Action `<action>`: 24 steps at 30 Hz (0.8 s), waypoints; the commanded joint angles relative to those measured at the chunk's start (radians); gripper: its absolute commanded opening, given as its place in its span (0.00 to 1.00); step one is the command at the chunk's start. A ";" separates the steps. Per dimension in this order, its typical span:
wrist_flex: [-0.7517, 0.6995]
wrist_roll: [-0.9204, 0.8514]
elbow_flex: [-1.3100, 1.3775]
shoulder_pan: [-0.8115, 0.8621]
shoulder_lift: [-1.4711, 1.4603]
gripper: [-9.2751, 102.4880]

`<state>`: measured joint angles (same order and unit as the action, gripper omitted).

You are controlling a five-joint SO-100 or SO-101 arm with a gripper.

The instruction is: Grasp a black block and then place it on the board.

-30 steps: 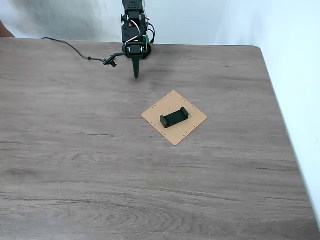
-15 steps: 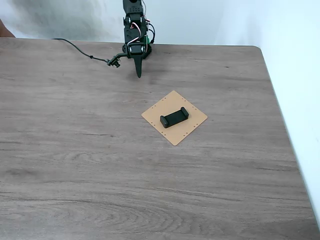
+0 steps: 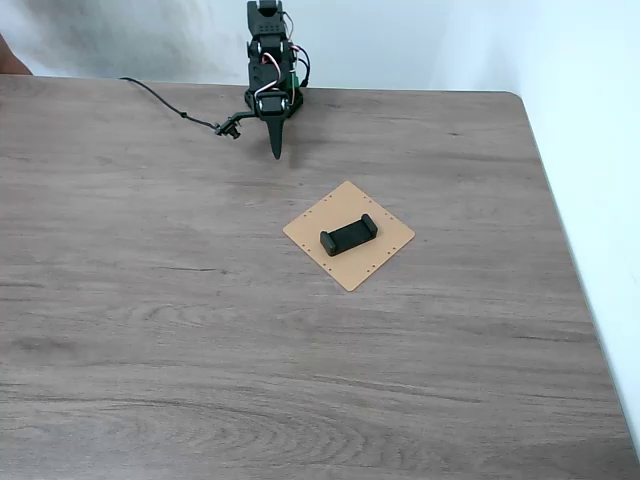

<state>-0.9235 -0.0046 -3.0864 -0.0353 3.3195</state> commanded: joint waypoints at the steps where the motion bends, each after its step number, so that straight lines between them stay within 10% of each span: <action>1: -0.011 0.023 -0.006 -0.005 0.044 0.08; 24: -0.017 -0.017 -0.011 -0.035 0.060 0.09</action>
<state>-0.9235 -0.0092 -3.0956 -0.0598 3.3610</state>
